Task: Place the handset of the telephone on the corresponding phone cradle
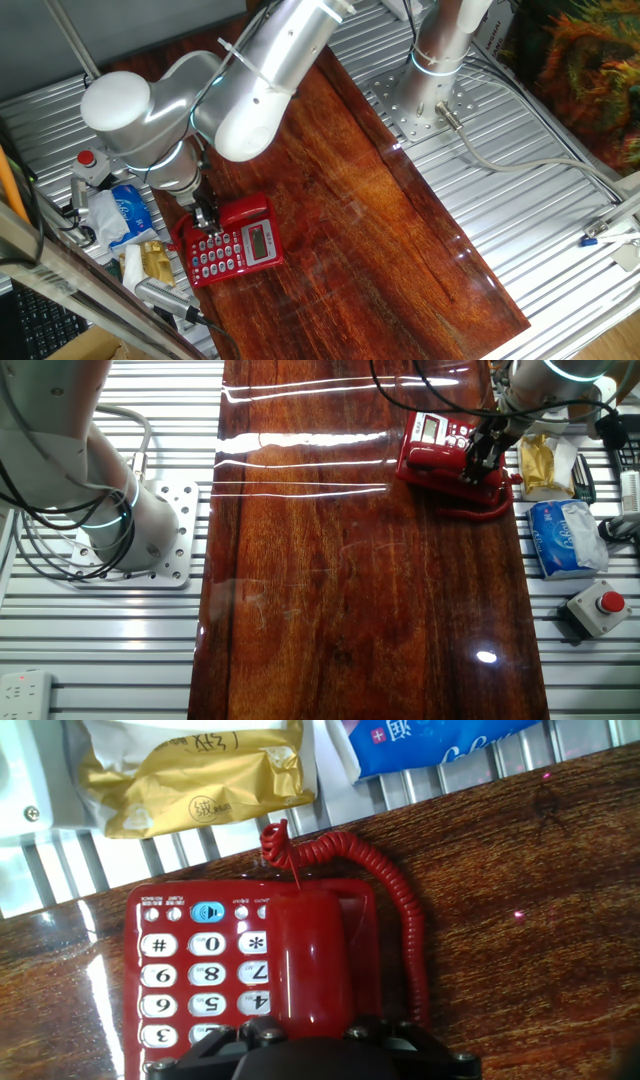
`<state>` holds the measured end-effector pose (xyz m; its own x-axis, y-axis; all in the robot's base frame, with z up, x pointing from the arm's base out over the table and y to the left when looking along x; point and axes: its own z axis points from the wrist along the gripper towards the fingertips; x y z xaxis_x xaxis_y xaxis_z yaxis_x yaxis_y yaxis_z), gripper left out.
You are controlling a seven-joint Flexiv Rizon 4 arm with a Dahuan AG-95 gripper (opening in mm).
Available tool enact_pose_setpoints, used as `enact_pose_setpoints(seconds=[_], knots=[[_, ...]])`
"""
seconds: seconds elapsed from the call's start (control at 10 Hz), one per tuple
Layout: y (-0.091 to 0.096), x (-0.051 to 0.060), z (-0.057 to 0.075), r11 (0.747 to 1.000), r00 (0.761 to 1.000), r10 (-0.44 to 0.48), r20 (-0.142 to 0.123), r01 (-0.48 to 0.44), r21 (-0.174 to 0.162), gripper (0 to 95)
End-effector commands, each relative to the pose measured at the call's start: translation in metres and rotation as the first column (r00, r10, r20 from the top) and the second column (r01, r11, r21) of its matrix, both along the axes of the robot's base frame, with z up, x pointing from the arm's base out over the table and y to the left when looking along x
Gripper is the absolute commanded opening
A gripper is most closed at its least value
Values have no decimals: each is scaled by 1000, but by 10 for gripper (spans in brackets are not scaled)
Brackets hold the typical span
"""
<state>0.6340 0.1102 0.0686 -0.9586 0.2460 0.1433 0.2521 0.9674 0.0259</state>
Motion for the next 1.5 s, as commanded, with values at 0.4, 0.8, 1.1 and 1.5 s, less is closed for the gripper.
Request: enact_pose_setpoints(seconds=[0.4,0.8,1.1,1.5], knots=[[-1,-1,-1,999,1000,0,-2,0,-44,380],[-1,-1,-1,1000,1000,0,0,0,-26,570],[-1,-1,-1,1000,1000,0,0,0,-20,760],[-1,-1,-1,1000,1000,0,-1,0,-10,760]])
